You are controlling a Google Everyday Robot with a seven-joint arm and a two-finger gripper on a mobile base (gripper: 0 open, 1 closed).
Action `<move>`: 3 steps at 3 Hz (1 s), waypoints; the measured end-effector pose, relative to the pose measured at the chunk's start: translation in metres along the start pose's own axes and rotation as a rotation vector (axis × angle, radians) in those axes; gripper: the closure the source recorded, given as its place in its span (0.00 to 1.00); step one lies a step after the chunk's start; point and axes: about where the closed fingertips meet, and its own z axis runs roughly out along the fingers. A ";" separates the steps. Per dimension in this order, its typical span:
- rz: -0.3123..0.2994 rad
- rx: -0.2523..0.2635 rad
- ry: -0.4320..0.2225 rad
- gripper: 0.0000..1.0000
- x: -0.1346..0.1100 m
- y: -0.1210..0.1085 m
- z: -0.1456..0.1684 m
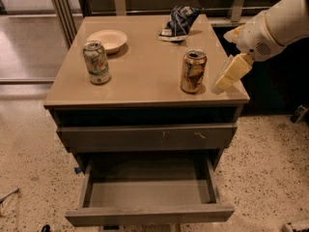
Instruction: Place orange can into middle drawer
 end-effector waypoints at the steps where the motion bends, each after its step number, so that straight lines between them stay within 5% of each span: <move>1: 0.026 -0.001 -0.047 0.00 0.001 -0.001 0.010; 3: 0.072 -0.033 -0.207 0.00 -0.019 -0.013 0.042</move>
Offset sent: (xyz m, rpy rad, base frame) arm 0.0289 0.0203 -0.0233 0.2505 -0.0101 -0.0208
